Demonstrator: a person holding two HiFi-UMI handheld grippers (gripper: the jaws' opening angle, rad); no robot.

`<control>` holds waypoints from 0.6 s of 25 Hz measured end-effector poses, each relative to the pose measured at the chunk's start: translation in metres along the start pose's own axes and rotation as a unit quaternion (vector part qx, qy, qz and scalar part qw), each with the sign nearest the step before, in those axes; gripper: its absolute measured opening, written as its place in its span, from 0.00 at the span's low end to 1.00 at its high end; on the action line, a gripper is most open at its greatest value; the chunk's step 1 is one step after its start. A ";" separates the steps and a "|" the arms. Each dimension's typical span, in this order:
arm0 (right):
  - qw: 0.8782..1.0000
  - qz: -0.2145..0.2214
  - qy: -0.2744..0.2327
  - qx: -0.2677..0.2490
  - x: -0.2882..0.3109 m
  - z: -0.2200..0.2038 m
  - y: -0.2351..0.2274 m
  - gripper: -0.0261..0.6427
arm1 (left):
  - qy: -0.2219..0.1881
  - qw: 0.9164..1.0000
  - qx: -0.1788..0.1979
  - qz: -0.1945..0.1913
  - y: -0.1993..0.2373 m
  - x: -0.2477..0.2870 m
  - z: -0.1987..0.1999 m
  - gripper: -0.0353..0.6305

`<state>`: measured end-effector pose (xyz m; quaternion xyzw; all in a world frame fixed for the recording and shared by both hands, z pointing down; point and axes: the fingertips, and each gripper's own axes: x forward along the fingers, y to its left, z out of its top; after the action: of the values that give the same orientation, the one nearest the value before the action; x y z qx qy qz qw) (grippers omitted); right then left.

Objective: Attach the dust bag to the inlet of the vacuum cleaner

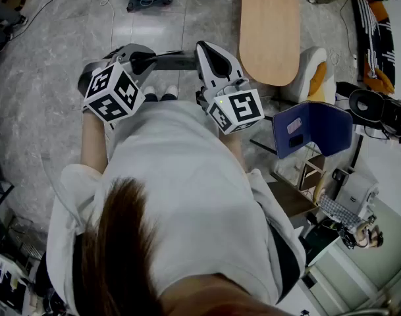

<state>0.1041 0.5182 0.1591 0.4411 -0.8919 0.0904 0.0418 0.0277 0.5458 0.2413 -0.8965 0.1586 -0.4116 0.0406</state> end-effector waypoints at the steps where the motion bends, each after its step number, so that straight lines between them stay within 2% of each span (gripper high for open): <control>1: 1.000 0.000 0.001 -0.001 -0.001 0.000 0.000 0.04 | 0.001 1.000 0.002 -0.001 -0.001 0.001 0.000 0.12; 15: 1.000 -0.001 0.000 0.001 -0.022 -0.009 -0.016 0.04 | 0.012 1.000 0.008 -0.003 -0.013 0.015 0.013 0.12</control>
<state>0.1300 0.5275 0.1662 0.4419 -0.8915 0.0914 0.0412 0.0497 0.5530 0.2464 -0.8918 0.1526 -0.4235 0.0447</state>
